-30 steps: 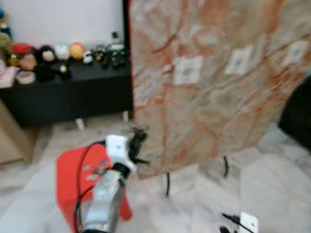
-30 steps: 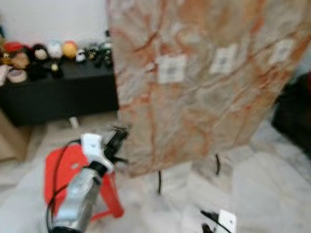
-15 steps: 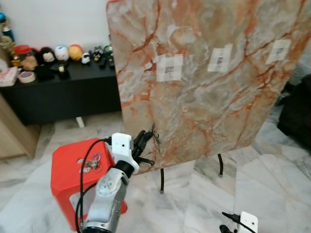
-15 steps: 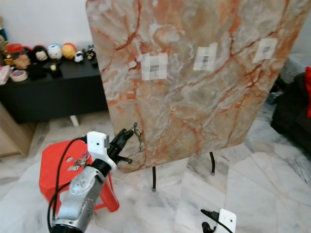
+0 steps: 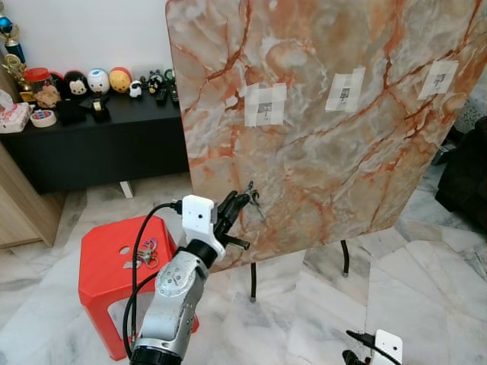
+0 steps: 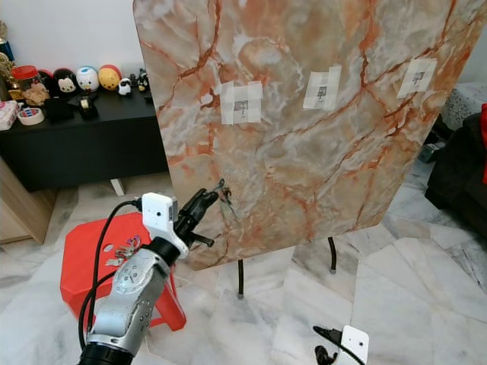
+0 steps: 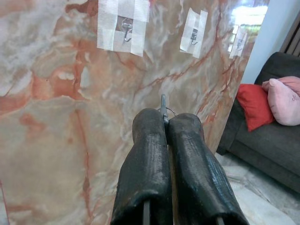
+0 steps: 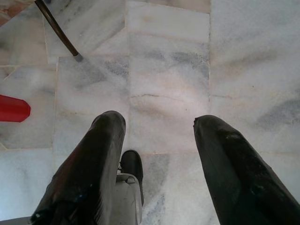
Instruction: Hang keys on a hook
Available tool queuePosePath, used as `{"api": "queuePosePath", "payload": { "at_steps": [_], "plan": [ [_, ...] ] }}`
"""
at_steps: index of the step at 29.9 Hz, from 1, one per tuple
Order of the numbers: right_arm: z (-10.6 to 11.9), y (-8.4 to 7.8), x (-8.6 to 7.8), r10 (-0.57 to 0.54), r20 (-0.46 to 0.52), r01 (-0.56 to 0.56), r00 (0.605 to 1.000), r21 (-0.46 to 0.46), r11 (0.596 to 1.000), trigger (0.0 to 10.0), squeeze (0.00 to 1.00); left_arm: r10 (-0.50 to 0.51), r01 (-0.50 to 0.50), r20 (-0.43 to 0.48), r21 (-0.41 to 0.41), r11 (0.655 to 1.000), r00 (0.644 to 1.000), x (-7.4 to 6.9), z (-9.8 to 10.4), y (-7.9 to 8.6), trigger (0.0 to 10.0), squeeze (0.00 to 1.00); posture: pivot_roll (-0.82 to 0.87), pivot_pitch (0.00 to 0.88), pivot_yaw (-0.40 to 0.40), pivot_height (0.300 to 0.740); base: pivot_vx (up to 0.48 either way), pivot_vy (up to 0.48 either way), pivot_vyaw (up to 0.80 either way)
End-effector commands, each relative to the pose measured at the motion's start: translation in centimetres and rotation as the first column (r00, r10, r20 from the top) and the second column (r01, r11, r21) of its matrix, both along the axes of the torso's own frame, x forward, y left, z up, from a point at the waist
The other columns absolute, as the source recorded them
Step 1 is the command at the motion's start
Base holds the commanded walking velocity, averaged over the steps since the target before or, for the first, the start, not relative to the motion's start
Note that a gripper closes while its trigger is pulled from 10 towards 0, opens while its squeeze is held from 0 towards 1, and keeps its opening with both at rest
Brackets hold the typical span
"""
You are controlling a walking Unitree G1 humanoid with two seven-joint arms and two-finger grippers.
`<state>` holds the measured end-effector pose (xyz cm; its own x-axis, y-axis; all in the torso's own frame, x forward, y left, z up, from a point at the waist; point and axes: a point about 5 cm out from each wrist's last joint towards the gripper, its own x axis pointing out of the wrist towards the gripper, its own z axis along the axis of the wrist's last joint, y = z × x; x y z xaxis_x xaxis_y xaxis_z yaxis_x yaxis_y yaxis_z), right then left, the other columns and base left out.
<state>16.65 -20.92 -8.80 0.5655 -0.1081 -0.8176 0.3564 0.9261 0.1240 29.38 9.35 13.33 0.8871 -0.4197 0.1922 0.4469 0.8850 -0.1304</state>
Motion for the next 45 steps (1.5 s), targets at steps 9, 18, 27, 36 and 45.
{"api": "queuePosePath", "payload": {
  "at_steps": [9, 18, 27, 36, 45],
  "plan": [
    [-0.06, -0.06, -0.21, 0.001, 0.002, -0.001, 1.000, -0.006, 1.000, 10.0, 0.00, -0.059, 0.060, 0.032, -0.003, 0.998, 0.998, -0.19, 0.98, -1.24, 10.0, 0.00, 0.02, 0.000, -0.065, 0.740, 0.000, 0.000, 0.00],
    [-0.08, -0.08, -0.28, 0.005, 0.000, -0.005, 1.000, -0.007, 1.000, 10.0, 0.00, -0.066, 0.067, 0.031, -0.002, 0.998, 0.997, -0.21, 0.99, -1.34, 10.0, 0.00, 0.02, 0.000, -0.064, 0.740, 0.000, 0.000, 0.00],
    [-0.06, -0.06, -0.21, 0.004, 0.001, -0.004, 1.000, -0.009, 1.000, 10.0, 0.00, -0.066, 0.066, 0.032, -0.007, 0.998, 0.997, -0.23, 1.06, -1.38, 10.0, 0.00, 0.01, 0.000, -0.065, 0.740, 0.000, 0.000, 0.00],
    [-0.04, -0.06, -0.17, 0.010, 0.000, -0.010, 1.000, -0.010, 1.000, 10.0, 0.00, -0.068, 0.068, 0.033, -0.005, 0.998, 0.997, -0.25, 1.09, -1.41, 10.0, 0.00, 0.02, 0.000, -0.066, 0.740, 0.082, 0.000, 0.00],
    [-0.01, -0.04, -0.06, 0.013, 0.000, -0.013, 1.000, -0.011, 1.000, 10.0, 0.00, -0.064, 0.065, 0.033, -0.005, 0.998, 0.997, -0.18, 1.18, -1.27, 10.0, 0.00, 0.02, 0.000, -0.065, 0.740, 0.272, 0.000, 0.00]
  ]
}}
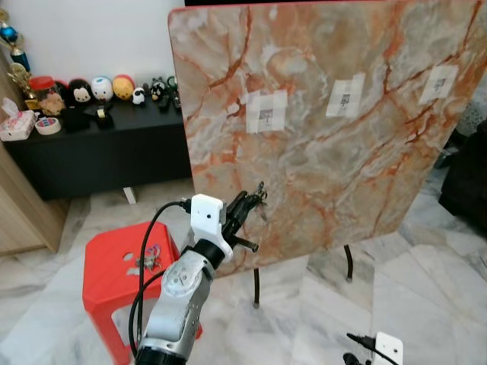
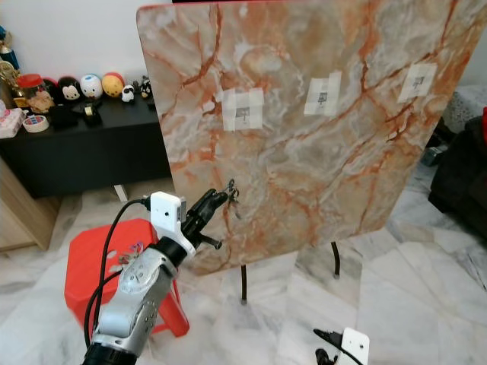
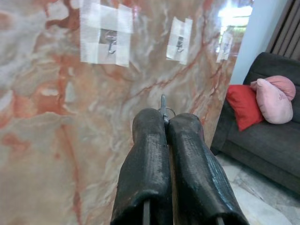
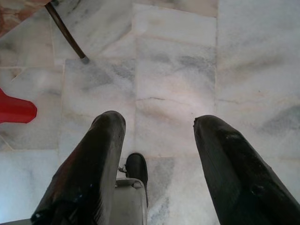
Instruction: Hang keys on a hook
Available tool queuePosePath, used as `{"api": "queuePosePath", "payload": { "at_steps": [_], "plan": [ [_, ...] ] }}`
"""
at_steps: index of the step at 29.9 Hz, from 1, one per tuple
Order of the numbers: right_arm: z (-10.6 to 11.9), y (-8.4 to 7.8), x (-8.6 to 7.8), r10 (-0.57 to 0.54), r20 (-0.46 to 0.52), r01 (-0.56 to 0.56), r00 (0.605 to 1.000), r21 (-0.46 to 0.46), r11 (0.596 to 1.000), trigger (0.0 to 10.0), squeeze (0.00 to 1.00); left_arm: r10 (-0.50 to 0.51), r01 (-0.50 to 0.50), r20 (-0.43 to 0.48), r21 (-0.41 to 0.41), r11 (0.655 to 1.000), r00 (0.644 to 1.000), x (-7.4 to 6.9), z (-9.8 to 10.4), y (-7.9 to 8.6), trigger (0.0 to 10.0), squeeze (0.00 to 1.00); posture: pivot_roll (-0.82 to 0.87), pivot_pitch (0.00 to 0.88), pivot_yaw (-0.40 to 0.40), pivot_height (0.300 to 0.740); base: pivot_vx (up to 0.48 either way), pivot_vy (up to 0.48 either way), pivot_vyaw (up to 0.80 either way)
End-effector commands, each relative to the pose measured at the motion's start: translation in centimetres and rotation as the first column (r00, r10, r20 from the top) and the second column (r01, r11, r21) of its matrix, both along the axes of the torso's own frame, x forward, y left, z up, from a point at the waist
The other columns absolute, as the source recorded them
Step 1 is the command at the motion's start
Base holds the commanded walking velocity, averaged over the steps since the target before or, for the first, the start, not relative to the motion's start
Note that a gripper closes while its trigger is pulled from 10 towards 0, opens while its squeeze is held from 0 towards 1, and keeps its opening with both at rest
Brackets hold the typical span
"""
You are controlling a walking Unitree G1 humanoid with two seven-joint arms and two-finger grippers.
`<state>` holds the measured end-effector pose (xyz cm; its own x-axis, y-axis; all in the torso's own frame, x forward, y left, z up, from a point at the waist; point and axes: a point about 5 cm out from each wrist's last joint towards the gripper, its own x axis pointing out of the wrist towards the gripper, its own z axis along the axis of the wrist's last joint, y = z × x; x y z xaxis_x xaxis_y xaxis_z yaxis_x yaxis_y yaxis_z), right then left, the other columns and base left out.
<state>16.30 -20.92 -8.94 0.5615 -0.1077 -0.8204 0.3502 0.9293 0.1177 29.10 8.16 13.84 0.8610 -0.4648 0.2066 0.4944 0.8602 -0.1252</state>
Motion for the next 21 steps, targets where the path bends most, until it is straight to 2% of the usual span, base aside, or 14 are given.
{"api": "queuePosePath", "payload": {
  "at_steps": [1, 21],
  "plan": [
    [0.14, -0.04, 0.30, 0.006, 0.006, -0.006, 1.000, -0.006, 1.000, 10.0, 0.00, -0.012, 0.012, 0.017, -0.004, 1.000, 1.000, 0.11, 0.68, -0.09, 10.0, 0.00, 0.02, 0.000, -0.065, 0.740, 0.281, 0.000, 0.00],
    [0.15, -0.08, 0.34, 0.017, 0.003, -0.017, 1.000, -0.009, 1.000, 10.0, 0.00, -0.015, 0.015, 0.021, -0.003, 1.000, 1.000, 0.05, 0.75, -0.05, 10.0, 0.00, 0.02, 0.000, -0.068, 0.740, 0.284, 0.000, 0.00]
  ]
}}
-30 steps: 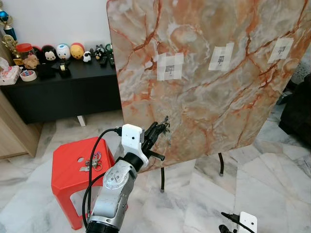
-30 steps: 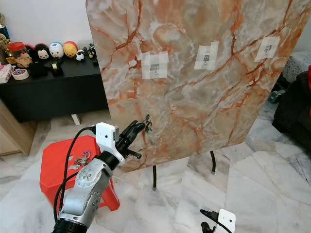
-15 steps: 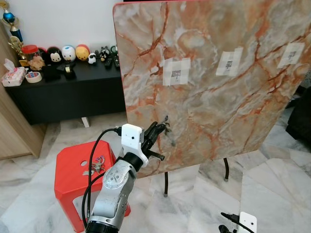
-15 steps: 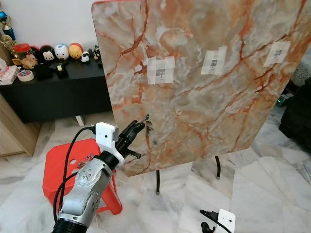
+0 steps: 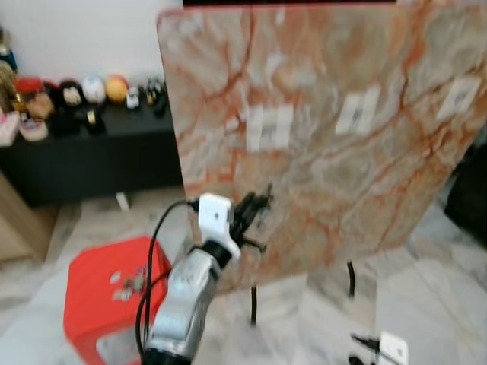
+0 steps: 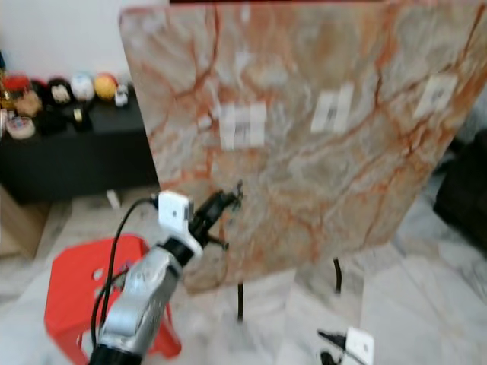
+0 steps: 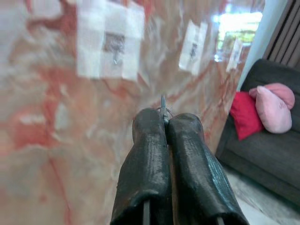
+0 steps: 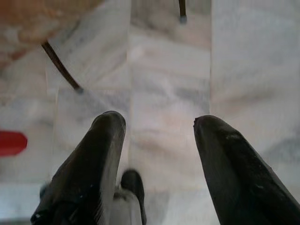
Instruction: Hang keys on a hook
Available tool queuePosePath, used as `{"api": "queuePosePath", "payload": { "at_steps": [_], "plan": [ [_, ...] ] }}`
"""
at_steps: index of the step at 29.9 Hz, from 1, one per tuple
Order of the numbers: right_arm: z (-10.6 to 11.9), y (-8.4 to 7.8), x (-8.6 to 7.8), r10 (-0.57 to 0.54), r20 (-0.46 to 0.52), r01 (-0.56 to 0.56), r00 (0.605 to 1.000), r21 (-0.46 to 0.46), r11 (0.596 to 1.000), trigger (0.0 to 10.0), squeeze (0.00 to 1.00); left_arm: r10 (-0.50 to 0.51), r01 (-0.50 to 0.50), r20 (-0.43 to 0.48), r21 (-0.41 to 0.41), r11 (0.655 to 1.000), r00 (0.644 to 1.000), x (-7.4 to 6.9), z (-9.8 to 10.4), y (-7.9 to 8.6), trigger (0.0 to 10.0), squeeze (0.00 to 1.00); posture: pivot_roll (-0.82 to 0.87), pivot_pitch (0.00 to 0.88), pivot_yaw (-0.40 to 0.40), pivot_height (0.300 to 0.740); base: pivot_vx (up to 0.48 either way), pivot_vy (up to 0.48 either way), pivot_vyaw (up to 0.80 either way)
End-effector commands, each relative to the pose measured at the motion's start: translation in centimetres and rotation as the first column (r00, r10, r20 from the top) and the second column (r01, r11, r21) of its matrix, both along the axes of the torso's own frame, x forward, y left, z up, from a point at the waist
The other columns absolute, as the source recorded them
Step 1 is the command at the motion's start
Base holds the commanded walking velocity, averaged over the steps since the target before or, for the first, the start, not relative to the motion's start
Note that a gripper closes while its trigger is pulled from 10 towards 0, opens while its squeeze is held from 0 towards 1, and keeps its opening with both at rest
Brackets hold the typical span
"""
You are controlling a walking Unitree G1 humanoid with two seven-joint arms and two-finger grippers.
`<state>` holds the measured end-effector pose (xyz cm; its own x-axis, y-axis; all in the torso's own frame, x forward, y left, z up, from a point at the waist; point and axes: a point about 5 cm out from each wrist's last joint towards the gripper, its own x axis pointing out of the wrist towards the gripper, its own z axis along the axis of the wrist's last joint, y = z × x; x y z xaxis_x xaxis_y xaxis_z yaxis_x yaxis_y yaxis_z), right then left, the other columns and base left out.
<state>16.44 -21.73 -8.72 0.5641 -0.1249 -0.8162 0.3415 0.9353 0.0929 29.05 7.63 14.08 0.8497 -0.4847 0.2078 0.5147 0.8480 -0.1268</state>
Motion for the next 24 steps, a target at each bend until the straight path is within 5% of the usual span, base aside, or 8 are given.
{"api": "queuePosePath", "payload": {
  "at_steps": [1, 16, 24],
  "plan": [
    [-0.06, 0.74, 0.20, 0.009, 0.001, -0.009, 1.000, 0.018, 1.000, 10.0, 0.00, 0.008, -0.008, 0.020, -0.002, 1.000, 1.000, 0.10, 0.52, 0.47, 10.0, 0.00, 0.02, 0.000, -0.068, 0.740, 0.281, 0.000, 0.00],
    [-0.08, 0.78, 0.20, 0.019, -0.003, -0.019, 1.000, 0.015, 1.000, 10.0, 0.00, 0.007, -0.007, 0.020, -0.002, 1.000, 1.000, 0.08, 0.58, 0.46, 10.0, 0.00, 0.02, 0.000, -0.066, 0.740, 0.281, 0.000, 0.00],
    [-0.07, 0.77, 0.21, 0.023, -0.004, -0.023, 1.000, 0.014, 1.000, 10.0, 0.00, 0.010, -0.010, 0.023, -0.009, 1.000, 1.000, 0.06, 0.74, 0.52, 10.0, 0.00, 0.02, 0.000, -0.066, 0.740, 0.000, 0.000, 0.00]
  ]
}}
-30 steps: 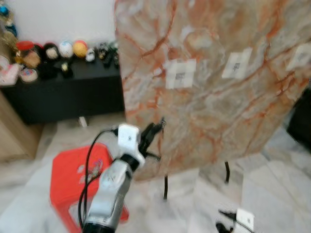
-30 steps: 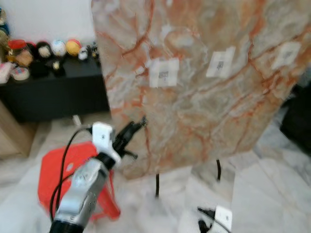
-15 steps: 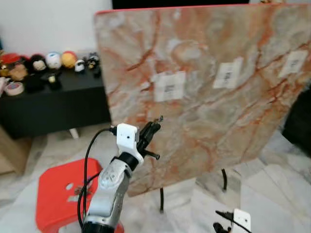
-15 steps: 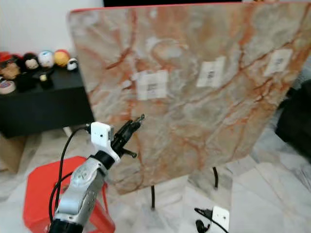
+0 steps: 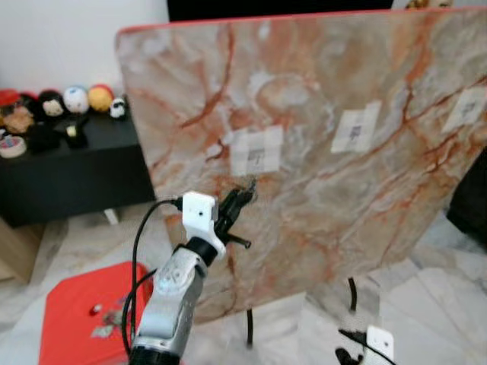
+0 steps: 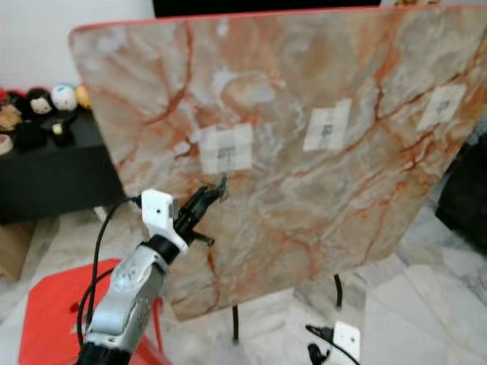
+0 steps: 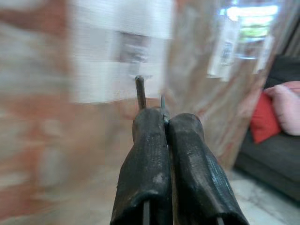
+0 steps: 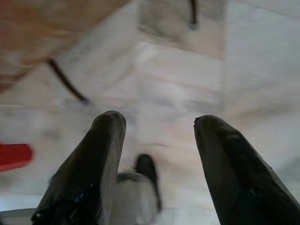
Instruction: Hang keys on a hook
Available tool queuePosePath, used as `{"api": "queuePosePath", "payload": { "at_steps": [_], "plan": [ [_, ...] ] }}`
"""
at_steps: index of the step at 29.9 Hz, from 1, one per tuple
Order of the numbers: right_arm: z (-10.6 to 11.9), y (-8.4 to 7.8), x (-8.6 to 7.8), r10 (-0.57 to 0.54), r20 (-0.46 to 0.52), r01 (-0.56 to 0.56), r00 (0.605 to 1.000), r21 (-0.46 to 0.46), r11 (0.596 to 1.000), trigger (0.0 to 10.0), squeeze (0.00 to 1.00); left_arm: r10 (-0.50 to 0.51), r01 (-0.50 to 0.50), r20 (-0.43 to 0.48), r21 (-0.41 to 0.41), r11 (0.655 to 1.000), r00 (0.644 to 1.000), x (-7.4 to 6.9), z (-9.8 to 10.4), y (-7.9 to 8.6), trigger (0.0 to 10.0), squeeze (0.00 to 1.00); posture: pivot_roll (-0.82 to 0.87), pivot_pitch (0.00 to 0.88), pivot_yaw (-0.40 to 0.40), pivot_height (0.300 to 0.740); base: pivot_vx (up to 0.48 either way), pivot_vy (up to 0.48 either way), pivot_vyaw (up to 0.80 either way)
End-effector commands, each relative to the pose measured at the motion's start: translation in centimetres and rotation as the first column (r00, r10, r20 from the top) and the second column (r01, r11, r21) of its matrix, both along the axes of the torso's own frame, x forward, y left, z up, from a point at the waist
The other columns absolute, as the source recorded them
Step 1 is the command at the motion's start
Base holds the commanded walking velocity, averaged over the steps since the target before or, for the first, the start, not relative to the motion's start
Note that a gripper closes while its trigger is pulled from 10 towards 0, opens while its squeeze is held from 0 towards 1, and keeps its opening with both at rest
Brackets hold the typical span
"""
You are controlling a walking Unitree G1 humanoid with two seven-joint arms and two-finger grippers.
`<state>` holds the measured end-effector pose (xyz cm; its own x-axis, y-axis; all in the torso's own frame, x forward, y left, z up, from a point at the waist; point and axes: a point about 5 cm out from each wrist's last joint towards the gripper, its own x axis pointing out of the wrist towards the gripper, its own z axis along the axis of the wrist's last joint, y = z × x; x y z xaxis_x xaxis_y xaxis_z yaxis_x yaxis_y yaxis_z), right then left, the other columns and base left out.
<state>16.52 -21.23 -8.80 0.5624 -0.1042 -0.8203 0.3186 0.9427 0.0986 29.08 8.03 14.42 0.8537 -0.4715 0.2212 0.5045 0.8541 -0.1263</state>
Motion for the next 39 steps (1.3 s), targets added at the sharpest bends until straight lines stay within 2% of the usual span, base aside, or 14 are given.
{"api": "queuePosePath", "payload": {
  "at_steps": [1, 20, 39],
  "plan": [
    [0.0, 0.3, 0.1, -0.002, 0.001, 0.002, 1.000, 0.006, 1.000, 10.0, 0.00, -0.004, 0.004, 0.011, -0.002, 1.000, 1.000, 0.0, 0.4, 0.1, 10.0, 0.00, 0.02, 0.000, -0.066, 0.740, 0.000, 0.000, 0.00],
    [0.0, 0.3, 0.1, 0.004, 0.001, -0.004, 1.000, 0.004, 1.000, 10.0, 0.00, -0.005, 0.005, 0.031, -0.007, 1.000, 1.000, 0.3, 1.1, 0.1, 10.0, 0.00, 0.02, 0.000, -0.066, 0.740, 0.000, 0.000, 0.00],
    [0.0, 0.3, 0.2, 0.007, 0.002, -0.007, 1.000, 0.003, 1.000, 10.0, 0.00, 0.025, -0.024, 0.059, -0.013, 1.000, 0.998, 1.6, 2.3, 0.1, 10.0, 0.00, 0.02, 0.000, -0.065, 0.740, 0.000, 0.000, 0.00]
  ]
}}
